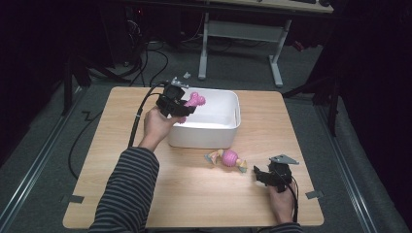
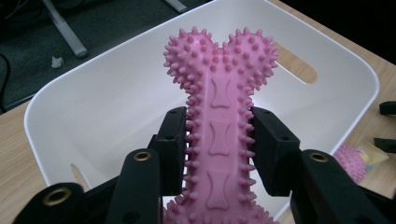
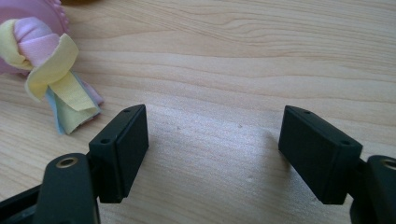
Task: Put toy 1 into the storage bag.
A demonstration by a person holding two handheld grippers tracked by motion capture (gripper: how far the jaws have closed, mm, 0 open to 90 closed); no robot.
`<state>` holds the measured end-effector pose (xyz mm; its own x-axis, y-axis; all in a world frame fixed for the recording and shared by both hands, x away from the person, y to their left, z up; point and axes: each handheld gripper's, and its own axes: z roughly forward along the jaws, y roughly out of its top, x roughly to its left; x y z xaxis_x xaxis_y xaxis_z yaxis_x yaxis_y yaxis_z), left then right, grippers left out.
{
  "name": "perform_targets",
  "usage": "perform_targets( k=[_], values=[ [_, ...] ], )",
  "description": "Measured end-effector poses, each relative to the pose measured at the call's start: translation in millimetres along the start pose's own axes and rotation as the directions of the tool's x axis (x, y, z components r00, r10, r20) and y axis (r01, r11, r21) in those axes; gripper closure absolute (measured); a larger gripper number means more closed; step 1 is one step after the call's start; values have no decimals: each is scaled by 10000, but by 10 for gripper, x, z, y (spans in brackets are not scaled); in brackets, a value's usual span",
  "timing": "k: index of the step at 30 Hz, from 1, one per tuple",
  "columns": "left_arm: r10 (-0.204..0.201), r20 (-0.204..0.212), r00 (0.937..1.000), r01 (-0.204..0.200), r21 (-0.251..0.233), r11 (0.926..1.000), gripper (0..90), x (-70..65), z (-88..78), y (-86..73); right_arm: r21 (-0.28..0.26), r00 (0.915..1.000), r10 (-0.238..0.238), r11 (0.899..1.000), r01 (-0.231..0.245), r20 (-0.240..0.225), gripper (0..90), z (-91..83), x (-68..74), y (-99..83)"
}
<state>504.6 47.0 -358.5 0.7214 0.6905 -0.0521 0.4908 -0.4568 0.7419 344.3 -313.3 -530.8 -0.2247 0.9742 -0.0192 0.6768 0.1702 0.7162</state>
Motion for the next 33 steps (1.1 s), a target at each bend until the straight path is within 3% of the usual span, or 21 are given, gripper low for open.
perform_targets(
  k=[5,14,26,33],
  values=[
    [96,-246,9997,-90,210,9997,583,29,70,-2,1,10000,-2,10000,2,-1,244,0,0,0],
    [356,-242,9991,-344,496,9982,579,30,174,-45,-1,10000,-6,10000,6,1,244,0,0,0],
    [79,-321,9995,-53,825,9966,577,108,242,-151,-20,10000,-30,10000,30,3,244,2,1,-1],
    [180,-422,9989,-134,1066,9942,563,82,296,-157,-22,10000,-34,10000,34,4,244,2,0,-1]
  ],
)
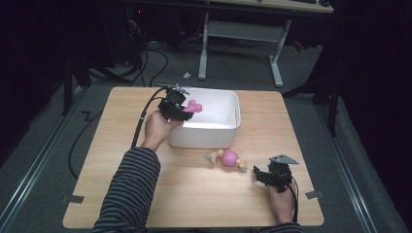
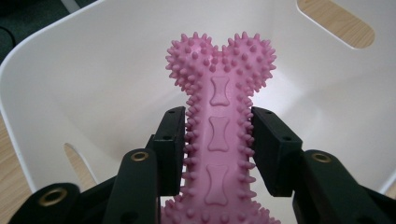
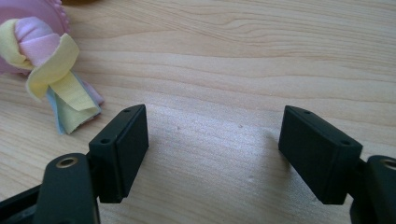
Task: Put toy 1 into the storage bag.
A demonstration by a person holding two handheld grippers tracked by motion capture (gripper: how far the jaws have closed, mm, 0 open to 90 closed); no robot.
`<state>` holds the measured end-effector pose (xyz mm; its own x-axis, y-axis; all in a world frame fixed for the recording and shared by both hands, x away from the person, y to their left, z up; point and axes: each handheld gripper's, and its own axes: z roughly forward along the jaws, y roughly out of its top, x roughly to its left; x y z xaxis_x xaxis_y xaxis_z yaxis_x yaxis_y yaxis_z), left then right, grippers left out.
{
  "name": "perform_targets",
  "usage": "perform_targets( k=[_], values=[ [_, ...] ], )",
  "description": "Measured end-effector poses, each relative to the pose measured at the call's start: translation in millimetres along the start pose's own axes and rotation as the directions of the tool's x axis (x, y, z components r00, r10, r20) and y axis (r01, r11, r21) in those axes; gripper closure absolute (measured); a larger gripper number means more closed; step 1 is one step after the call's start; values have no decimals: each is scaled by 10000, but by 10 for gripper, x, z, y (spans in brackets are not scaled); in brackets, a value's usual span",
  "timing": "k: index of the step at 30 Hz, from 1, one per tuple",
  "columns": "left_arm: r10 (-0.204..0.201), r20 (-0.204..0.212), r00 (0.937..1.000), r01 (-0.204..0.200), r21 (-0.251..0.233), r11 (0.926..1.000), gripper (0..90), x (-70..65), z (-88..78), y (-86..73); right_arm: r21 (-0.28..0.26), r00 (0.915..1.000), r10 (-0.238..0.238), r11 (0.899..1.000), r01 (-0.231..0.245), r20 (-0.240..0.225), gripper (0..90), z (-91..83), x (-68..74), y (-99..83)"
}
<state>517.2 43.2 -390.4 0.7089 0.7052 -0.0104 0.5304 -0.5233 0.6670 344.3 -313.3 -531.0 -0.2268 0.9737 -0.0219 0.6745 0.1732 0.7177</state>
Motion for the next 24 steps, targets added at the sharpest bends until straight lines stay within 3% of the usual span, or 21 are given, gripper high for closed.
perform_targets(
  k=[4,6,13,24],
  values=[
    [158,-223,9996,-156,90,9998,534,-36,20,1,0,10000,5,10000,-5,-1,243,0,0,0],
    [153,-260,9995,-157,-149,9998,520,-50,-24,15,2,10000,3,10000,-3,-1,244,0,0,0],
    [169,-328,9993,-190,-654,9977,466,-60,-224,10,-14,10000,-29,10000,29,-21,243,2,-1,2],
    [65,-348,9994,-117,-1534,9881,425,-89,-574,-26,-7,10000,-11,10000,11,-17,243,2,0,2]
  ],
)
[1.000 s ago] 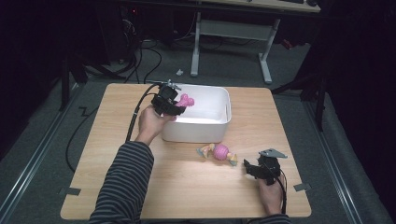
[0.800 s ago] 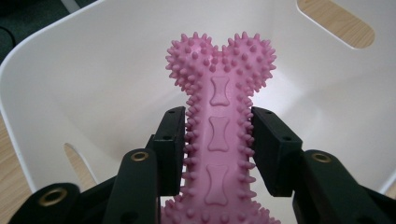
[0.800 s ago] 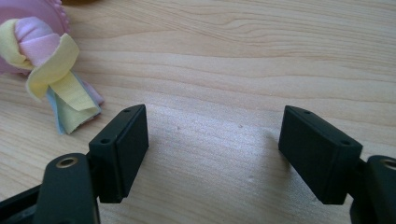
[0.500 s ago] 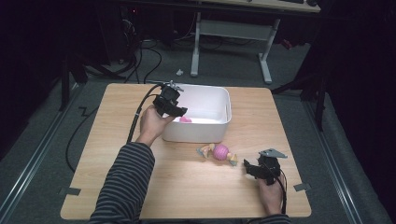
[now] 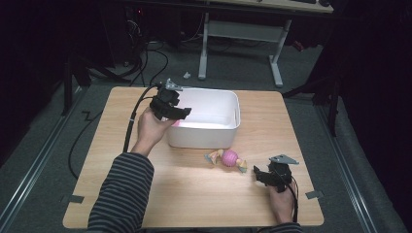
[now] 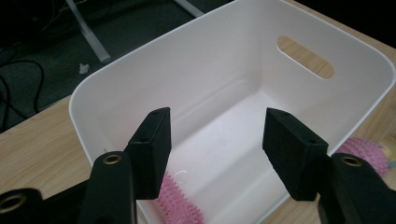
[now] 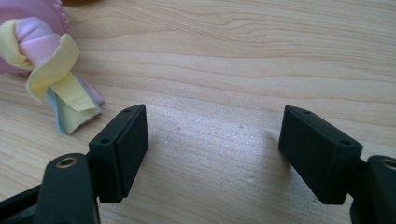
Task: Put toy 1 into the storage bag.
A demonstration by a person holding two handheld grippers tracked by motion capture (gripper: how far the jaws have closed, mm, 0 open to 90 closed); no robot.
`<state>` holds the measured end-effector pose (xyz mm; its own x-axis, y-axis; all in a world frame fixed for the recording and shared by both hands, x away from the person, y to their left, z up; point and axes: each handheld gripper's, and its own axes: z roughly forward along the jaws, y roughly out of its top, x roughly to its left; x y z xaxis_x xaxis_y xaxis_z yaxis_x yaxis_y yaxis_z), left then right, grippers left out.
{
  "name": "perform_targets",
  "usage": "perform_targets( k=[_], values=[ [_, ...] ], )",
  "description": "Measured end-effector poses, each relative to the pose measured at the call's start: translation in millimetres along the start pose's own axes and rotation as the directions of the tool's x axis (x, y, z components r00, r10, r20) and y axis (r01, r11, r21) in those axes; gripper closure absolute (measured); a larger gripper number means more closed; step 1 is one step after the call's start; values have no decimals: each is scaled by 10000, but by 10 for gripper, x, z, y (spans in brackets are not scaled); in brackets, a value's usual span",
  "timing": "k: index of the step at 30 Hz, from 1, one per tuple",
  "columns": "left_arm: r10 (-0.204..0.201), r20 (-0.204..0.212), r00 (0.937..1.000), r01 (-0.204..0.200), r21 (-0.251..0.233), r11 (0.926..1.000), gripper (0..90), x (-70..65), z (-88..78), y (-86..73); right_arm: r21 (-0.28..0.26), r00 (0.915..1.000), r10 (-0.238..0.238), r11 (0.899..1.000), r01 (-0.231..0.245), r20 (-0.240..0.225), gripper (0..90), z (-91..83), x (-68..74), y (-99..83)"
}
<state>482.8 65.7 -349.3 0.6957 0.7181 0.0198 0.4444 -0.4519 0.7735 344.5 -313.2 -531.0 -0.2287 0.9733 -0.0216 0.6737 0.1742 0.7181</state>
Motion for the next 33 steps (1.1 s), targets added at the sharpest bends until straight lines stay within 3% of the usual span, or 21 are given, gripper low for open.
perform_targets(
  k=[9,20,25,33],
  values=[
    [-141,10,9999,141,-589,9982,415,-18,-233,-136,1,10000,15,10000,-15,-2,243,0,1,1],
    [-316,-91,9995,306,-965,9949,411,8,-412,-269,-13,10000,-22,10000,22,-6,243,1,-2,0],
    [-473,-404,9981,418,-1277,9909,414,34,-524,-423,2,10000,6,10000,-6,-28,244,-1,4,0],
    [-716,-436,9965,647,-1433,9876,414,68,-635,-562,23,10000,-16,10000,16,-39,244,-2,4,0]
  ],
)
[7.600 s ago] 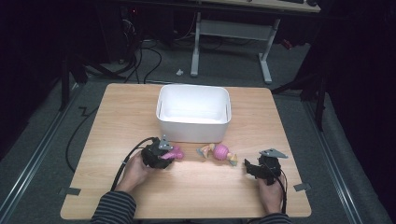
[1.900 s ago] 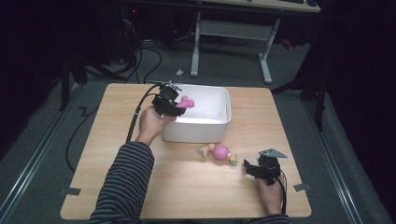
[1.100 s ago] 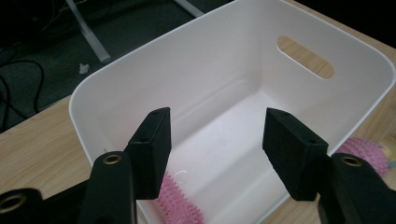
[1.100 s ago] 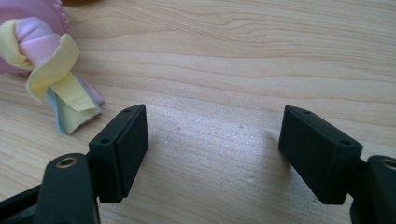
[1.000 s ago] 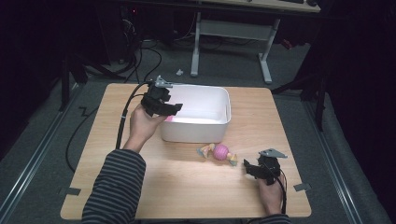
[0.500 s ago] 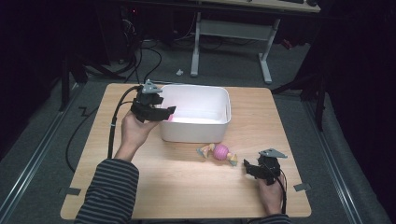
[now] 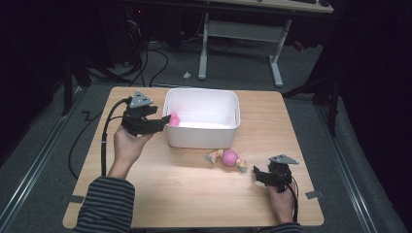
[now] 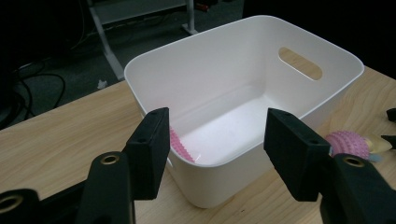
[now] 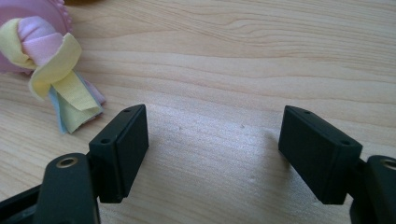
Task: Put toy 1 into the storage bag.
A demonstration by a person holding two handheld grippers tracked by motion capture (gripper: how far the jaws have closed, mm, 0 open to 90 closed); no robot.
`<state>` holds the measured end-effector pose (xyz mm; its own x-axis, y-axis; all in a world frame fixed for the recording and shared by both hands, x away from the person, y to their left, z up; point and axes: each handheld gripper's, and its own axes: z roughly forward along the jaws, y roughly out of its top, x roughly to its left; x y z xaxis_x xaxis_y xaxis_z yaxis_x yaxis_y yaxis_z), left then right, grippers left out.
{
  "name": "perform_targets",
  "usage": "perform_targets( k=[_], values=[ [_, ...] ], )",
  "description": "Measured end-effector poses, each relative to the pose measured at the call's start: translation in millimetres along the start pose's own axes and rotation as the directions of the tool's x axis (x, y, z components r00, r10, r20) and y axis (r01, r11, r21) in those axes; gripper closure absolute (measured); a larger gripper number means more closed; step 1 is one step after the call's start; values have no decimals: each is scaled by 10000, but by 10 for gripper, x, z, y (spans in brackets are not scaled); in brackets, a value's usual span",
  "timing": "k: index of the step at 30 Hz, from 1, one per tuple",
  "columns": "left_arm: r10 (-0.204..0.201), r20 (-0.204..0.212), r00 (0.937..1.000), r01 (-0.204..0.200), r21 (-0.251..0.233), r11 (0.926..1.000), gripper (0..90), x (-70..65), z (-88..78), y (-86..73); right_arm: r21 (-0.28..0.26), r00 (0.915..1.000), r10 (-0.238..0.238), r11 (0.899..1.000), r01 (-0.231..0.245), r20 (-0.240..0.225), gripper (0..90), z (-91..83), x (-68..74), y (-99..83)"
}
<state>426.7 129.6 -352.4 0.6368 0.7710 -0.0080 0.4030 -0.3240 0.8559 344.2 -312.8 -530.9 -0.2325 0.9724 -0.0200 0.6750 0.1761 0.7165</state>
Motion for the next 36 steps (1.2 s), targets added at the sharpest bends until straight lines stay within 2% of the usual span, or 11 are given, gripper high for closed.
perform_targets(
  k=[5,7,11,25,36],
  values=[
    [-104,-7,9999,104,44,9999,411,16,-46,-66,-6,10000,-20,10000,20,0,244,0,-1,0],
    [-12,20,10000,12,140,9999,405,18,-59,-89,-9,10000,-41,10000,41,-8,244,-1,-2,-1],
    [-62,28,10000,62,34,10000,404,7,-102,-170,-5,10000,-57,10000,57,-21,244,-2,0,-1],
    [-466,136,9988,468,-100,9989,403,-16,-159,-433,-8,10000,-59,10000,59,-17,244,-2,1,-2],
    [-570,-27,9984,570,13,9984,399,-46,-195,-636,-4,10000,-51,10000,51,-20,244,-2,2,-2]
  ],
)
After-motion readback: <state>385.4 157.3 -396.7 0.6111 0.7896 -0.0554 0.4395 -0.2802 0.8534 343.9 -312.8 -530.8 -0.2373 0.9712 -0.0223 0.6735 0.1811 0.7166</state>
